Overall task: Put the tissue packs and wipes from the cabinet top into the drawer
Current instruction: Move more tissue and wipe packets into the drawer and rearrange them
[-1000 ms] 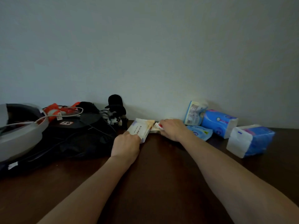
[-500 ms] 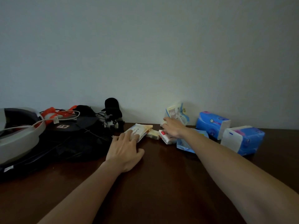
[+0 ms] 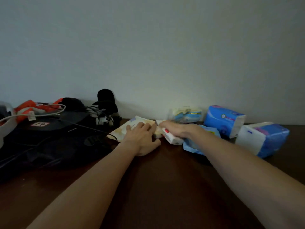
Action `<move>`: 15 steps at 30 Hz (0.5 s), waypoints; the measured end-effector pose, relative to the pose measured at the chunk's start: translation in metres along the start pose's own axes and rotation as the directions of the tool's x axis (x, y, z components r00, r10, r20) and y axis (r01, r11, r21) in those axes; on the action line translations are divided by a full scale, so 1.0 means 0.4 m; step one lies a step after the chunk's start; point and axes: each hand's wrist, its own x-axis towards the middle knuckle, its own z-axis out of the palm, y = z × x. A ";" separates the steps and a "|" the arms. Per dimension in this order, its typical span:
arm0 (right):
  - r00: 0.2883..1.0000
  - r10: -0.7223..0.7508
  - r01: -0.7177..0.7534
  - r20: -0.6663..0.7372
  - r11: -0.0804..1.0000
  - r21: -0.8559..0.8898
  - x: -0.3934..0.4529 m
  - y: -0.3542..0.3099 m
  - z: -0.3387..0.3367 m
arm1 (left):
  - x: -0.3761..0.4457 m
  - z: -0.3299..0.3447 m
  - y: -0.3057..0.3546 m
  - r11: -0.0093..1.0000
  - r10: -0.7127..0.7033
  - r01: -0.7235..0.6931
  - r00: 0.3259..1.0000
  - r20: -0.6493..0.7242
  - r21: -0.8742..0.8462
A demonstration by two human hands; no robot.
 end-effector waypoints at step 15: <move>0.971 -0.196 0.138 -0.137 0.926 -0.350 -0.562 -0.089 0.101 | -0.429 -0.104 0.101 0.965 0.125 -0.128 0.992 -0.028 -0.230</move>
